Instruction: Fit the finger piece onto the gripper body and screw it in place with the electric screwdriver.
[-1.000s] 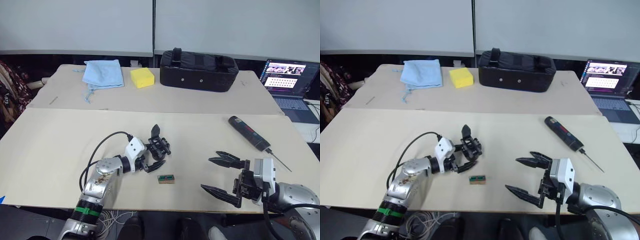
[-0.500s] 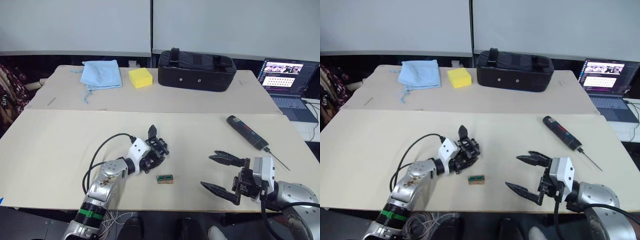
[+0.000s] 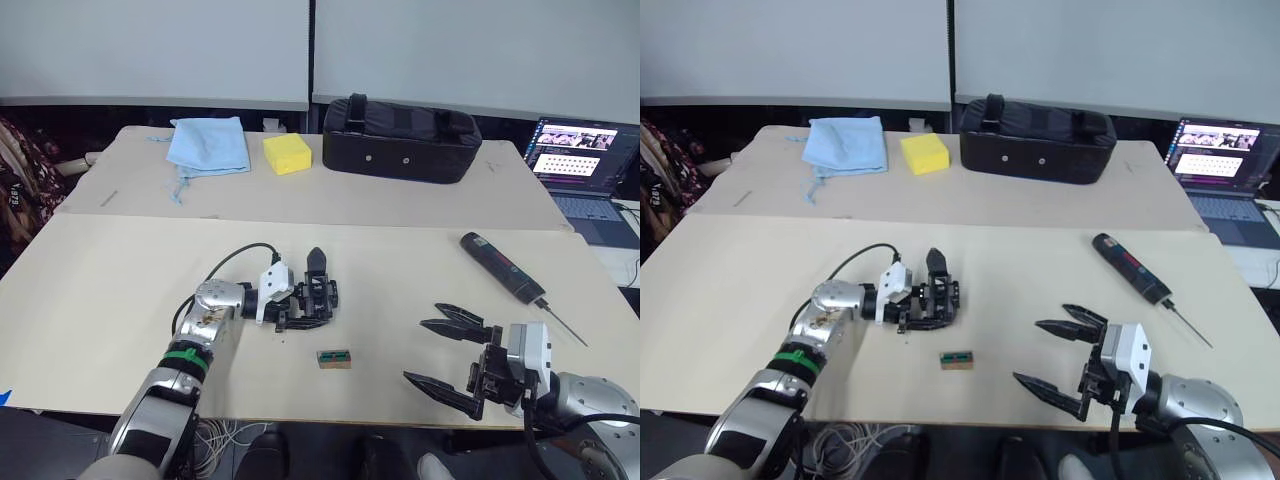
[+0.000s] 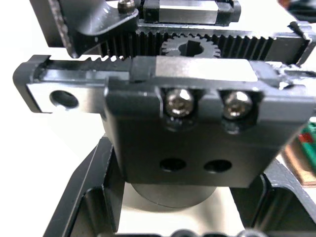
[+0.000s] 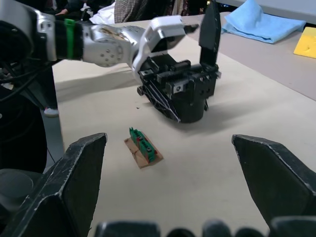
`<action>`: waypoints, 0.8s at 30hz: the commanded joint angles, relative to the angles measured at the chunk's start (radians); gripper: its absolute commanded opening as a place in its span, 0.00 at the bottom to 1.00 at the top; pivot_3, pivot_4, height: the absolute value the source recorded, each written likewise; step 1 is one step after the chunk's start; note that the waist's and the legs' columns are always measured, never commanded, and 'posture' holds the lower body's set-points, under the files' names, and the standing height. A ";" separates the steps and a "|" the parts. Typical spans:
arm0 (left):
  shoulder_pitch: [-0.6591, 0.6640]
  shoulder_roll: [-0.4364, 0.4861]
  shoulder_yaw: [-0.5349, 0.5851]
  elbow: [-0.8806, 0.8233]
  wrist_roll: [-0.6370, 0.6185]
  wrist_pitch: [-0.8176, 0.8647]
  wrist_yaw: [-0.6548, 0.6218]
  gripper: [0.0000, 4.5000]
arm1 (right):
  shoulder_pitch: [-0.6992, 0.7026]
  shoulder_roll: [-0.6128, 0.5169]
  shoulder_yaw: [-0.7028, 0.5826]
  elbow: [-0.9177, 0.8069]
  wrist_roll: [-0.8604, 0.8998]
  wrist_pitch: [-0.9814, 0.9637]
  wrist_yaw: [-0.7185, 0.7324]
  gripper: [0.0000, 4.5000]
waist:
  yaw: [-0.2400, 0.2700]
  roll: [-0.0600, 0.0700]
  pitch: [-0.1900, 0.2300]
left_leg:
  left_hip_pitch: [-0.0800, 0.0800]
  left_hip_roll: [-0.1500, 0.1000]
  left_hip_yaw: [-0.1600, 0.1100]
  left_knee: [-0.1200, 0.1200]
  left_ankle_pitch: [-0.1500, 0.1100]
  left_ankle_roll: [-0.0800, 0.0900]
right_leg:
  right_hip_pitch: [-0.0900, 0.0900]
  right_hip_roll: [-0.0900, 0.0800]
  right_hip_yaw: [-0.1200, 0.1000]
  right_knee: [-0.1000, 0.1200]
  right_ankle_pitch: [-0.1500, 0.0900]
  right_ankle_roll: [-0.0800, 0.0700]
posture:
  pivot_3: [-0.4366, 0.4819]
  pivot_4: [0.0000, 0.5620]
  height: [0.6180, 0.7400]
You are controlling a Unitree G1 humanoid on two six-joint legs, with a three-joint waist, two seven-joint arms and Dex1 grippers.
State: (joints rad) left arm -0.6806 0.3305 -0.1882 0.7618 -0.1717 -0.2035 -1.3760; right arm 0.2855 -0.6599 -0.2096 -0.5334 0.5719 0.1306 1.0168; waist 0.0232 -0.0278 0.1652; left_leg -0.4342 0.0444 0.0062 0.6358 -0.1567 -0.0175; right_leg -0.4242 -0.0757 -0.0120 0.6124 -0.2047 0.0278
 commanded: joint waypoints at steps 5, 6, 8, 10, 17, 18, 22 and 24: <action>-0.087 -0.038 0.010 0.162 0.061 -0.147 0.028 0.52 | -0.001 -0.015 -0.038 -0.041 0.013 -0.008 -0.016 1.00 | 0.000 0.000 0.000 | 0.001 0.000 0.000 0.001 0.000 0.000 | 0.000 0.000 0.000 0.001 0.000 0.000 | 0.48 0.27 1.00; -0.093 -0.038 0.009 0.180 0.074 -0.162 0.043 0.52 | -0.003 -0.016 -0.039 -0.039 0.013 -0.008 -0.018 1.00 | 0.001 0.000 0.000 | 0.001 0.000 0.000 0.001 0.000 0.000 | 0.001 0.000 0.000 0.001 0.000 0.000 | 0.48 0.27 1.00; -0.097 -0.042 0.019 0.196 0.069 -0.150 0.037 0.52 | -0.004 -0.018 -0.039 -0.037 0.013 -0.009 -0.018 1.00 | 0.001 0.000 0.000 | 0.001 0.000 0.000 0.002 0.000 0.000 | 0.001 0.000 0.000 0.001 0.000 0.001 | 0.48 0.27 1.00; -0.094 -0.041 0.025 0.189 0.058 -0.110 0.020 0.52 | -0.004 -0.020 -0.038 -0.036 0.014 -0.010 -0.018 1.00 | 0.001 0.000 0.000 | 0.001 0.000 0.000 0.002 0.000 0.000 | 0.002 0.000 0.000 0.001 0.001 0.001 | 0.48 0.27 1.00; 0.006 -0.017 0.052 0.002 0.036 0.004 0.086 0.99 | -0.015 -0.027 -0.035 -0.024 0.017 -0.008 -0.011 1.00 | -0.011 0.000 0.000 | 0.002 0.001 0.000 0.002 0.000 0.000 | 0.002 0.000 0.000 0.002 0.001 0.001 | 0.48 0.27 1.00; 0.043 -0.005 0.051 -0.058 0.044 0.045 0.120 0.99 | -0.017 -0.028 -0.032 -0.022 0.016 -0.008 -0.008 1.00 | -0.011 0.000 0.000 | 0.003 0.001 0.000 0.002 0.000 0.000 | 0.002 0.000 0.000 0.002 0.001 0.001 | 0.48 0.27 1.00; 0.164 0.017 0.052 -0.288 0.030 0.189 0.194 0.99 | -0.022 -0.028 -0.029 -0.012 0.016 -0.011 -0.002 1.00 | -0.017 0.001 0.000 | 0.004 0.002 0.000 0.002 0.000 0.000 | 0.002 0.001 0.001 0.003 0.000 0.000 | 0.48 0.27 1.00; 0.218 0.017 0.054 -0.394 0.030 0.252 0.250 0.99 | -0.025 -0.026 -0.024 -0.008 0.012 -0.012 -0.002 1.00 | -0.014 0.001 -0.001 | 0.005 0.002 0.000 0.002 0.000 0.000 | 0.002 0.001 0.001 0.004 0.000 0.000 | 0.48 0.27 1.00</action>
State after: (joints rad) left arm -0.4857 0.3470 -0.1361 0.4376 -0.1316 -0.0047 -1.1638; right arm 0.2676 -0.6799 -0.2188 -0.5311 0.5722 0.1310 1.0109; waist 0.0090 -0.0268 0.1646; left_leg -0.4295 0.0464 0.0062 0.6378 -0.1569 -0.0177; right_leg -0.4219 -0.0752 -0.0115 0.6162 -0.2046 0.0277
